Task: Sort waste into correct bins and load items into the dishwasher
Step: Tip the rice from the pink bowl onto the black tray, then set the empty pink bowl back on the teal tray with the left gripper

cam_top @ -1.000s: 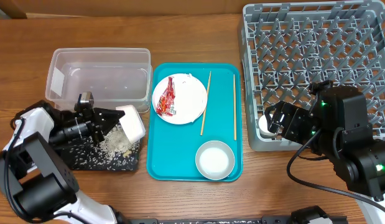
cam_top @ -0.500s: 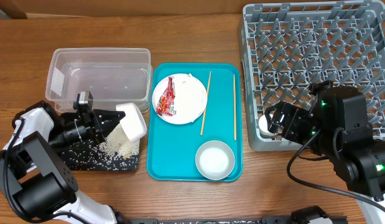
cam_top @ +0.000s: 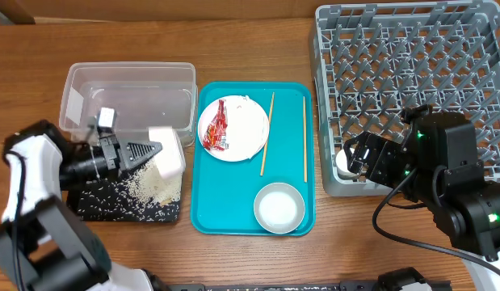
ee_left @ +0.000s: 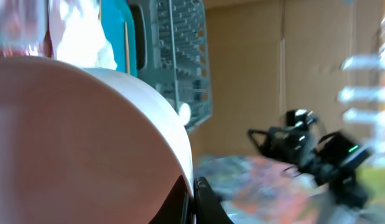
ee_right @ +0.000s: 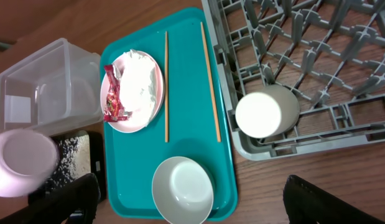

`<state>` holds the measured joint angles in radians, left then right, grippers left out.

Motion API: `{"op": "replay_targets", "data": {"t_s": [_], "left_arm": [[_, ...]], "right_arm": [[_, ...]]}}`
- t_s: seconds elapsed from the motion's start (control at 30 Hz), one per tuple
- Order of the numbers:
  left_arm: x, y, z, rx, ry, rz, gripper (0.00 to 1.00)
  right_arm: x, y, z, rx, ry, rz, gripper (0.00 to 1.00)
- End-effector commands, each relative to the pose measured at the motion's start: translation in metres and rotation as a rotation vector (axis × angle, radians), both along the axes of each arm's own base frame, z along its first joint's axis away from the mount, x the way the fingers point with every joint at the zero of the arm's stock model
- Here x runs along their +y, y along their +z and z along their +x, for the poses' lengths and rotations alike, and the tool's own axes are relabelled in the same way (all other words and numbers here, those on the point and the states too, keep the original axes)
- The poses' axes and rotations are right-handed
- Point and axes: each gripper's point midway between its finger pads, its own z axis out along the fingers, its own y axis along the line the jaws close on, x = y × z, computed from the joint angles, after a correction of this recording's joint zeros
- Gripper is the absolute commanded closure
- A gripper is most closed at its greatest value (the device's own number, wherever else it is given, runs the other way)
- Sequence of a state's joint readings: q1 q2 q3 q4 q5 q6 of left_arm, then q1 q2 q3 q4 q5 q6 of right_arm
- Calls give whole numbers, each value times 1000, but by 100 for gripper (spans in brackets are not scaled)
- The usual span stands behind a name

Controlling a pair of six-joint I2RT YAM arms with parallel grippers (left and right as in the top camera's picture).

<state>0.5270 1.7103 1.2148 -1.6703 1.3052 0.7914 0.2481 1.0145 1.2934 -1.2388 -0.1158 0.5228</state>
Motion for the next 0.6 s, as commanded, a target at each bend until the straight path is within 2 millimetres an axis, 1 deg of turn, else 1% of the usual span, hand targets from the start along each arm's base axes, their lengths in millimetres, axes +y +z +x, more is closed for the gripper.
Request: {"op": "replay_targets", "data": {"t_s": [0.0, 0.13, 0.2, 0.3, 0.37, 0.43, 0.47, 0.57], "left_arm": [[5, 18, -1, -53, -4, 154, 96], [-3, -7, -15, 100, -60, 429, 96], [-12, -15, -22, 157, -81, 573, 96], [-33, -25, -32, 207, -117, 786, 96], [-38, -38, -37, 265, -100, 947, 96], [-44, -57, -39, 308, -56, 1116, 96], [-50, -64, -39, 305, -57, 1145, 96], [-79, -93, -43, 277, -84, 1188, 96]], "right_arm": [[-2, 6, 1, -21, -3, 0, 5], [-1, 10, 5, -41, -3, 5, 5], [0, 11, 6, -48, -3, 6, 5], [0, 11, 7, -52, -3, 7, 4], [0, 11, 7, -49, -3, 7, 4], [-1, 10, 6, -44, -3, 5, 4], [-1, 10, 5, -43, -2, 5, 4], [-1, 9, 5, -38, -3, 4, 4]]}}
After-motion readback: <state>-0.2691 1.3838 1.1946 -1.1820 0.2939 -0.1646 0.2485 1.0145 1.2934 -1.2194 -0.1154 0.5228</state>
